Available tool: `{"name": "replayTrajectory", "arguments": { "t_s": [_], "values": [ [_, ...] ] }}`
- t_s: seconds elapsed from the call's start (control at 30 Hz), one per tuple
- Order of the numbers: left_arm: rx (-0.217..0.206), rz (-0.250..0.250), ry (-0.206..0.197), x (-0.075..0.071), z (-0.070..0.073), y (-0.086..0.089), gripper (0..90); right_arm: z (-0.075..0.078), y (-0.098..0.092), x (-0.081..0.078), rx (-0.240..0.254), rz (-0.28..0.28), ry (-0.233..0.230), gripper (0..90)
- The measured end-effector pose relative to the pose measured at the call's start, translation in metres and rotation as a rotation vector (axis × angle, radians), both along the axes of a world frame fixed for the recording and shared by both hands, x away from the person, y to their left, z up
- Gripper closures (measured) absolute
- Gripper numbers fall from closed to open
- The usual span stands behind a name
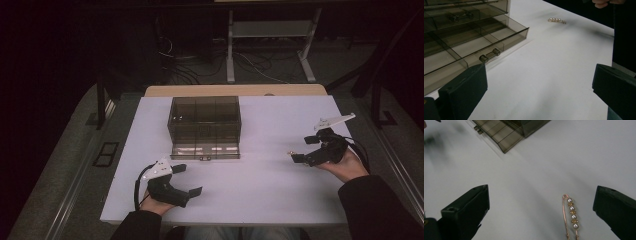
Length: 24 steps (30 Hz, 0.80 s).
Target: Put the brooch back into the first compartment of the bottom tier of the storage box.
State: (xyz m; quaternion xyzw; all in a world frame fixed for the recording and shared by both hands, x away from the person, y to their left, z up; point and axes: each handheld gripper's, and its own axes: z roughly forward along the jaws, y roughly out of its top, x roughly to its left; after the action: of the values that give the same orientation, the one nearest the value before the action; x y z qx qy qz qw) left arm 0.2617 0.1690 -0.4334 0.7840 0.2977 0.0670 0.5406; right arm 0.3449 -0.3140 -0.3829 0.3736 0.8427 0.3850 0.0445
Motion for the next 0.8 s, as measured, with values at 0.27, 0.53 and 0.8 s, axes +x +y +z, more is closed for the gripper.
{"name": "replayTrajectory", "arguments": {
  "t_s": [0.27,0.53,0.8],
  "values": [
    [0.000,-0.001,-0.003,0.000,0.000,0.000,0.0,-0.009,0.003,0.009,-0.020,0.004,0.025,0.2],
    [0.001,-0.001,-0.002,0.000,0.000,0.000,0.0,-0.017,0.003,0.017,-0.041,-0.001,0.048,0.2],
    [0.003,-0.002,-0.001,0.000,0.000,0.000,0.0,-0.025,-0.001,0.023,-0.068,-0.009,0.063,0.3]
  ]
}}
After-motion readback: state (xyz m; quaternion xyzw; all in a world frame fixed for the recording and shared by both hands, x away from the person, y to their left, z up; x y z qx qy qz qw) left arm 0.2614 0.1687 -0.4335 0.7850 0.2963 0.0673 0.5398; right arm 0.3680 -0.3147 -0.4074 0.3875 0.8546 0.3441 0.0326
